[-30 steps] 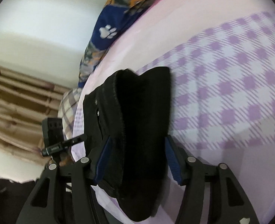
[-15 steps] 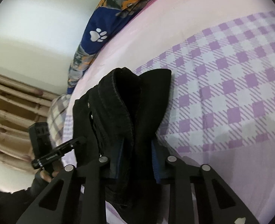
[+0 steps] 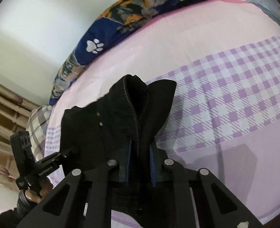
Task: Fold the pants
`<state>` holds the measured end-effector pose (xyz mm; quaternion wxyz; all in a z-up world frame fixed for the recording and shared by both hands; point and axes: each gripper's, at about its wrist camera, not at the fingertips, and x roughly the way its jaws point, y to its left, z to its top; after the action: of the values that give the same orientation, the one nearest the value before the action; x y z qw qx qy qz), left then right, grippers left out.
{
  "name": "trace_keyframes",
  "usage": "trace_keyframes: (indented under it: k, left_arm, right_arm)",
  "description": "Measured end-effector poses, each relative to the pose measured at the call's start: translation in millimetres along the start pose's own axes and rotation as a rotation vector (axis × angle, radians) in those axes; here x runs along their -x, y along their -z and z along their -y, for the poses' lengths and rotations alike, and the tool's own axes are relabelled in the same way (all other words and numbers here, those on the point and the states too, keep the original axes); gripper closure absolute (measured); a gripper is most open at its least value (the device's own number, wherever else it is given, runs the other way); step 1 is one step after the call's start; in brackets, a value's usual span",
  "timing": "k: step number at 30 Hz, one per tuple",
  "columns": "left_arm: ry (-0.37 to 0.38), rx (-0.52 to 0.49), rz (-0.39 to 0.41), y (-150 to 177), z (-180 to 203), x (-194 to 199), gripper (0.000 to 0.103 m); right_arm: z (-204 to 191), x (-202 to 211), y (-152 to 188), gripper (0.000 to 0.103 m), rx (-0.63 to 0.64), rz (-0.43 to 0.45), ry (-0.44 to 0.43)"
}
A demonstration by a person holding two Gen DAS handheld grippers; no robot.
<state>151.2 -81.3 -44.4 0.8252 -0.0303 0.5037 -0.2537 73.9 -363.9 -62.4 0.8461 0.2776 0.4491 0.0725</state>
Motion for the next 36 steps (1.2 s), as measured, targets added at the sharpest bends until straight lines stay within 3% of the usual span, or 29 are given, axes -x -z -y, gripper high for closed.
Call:
trace_keyframes:
  k: [11,17,26,36]
  left_arm:
    - [0.038,0.005,0.047,3,-7,39,0.092]
    - [0.017,0.012,0.085,3,-26,60,0.092]
    - [-0.046,0.049,0.134,-2,-75,85,0.092]
    - [-0.130,0.069,0.185,-36,-137,101,0.092]
  right_arm:
    - [-48,10,3,0.089,0.039,0.015,-0.017]
    - [-72,-1,5,0.090,0.066,-0.017,-0.052]
    - [-122,-40,-7,0.090,0.111,-0.048,-0.121]
    - [-173,-101,-33,0.090,0.114,-0.075,-0.182]
